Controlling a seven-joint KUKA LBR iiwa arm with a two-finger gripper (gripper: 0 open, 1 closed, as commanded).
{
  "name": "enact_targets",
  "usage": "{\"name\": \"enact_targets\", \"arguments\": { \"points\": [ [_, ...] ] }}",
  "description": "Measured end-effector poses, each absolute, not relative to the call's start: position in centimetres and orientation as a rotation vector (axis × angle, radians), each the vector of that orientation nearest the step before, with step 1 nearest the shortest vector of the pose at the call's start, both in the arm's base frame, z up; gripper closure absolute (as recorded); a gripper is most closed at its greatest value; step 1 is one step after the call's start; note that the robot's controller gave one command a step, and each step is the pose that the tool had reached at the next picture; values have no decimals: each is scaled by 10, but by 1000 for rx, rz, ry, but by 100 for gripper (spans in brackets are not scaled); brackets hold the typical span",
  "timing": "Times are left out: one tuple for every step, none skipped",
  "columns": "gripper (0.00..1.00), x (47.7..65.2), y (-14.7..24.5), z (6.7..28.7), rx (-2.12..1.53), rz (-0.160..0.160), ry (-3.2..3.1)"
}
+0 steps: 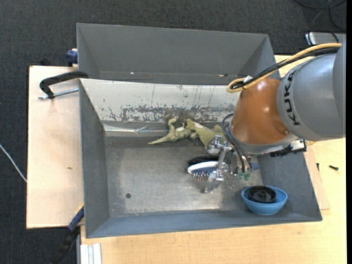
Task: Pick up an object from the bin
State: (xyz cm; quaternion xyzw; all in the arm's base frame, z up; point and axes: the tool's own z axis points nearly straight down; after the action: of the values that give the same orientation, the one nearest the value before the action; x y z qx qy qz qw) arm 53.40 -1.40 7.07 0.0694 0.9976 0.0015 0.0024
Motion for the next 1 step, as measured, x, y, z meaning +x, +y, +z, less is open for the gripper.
{"name": "enact_targets", "arguments": {
  "points": [
    [0, 536, -12, 73, 215, 5, 3129]
  ]
}}
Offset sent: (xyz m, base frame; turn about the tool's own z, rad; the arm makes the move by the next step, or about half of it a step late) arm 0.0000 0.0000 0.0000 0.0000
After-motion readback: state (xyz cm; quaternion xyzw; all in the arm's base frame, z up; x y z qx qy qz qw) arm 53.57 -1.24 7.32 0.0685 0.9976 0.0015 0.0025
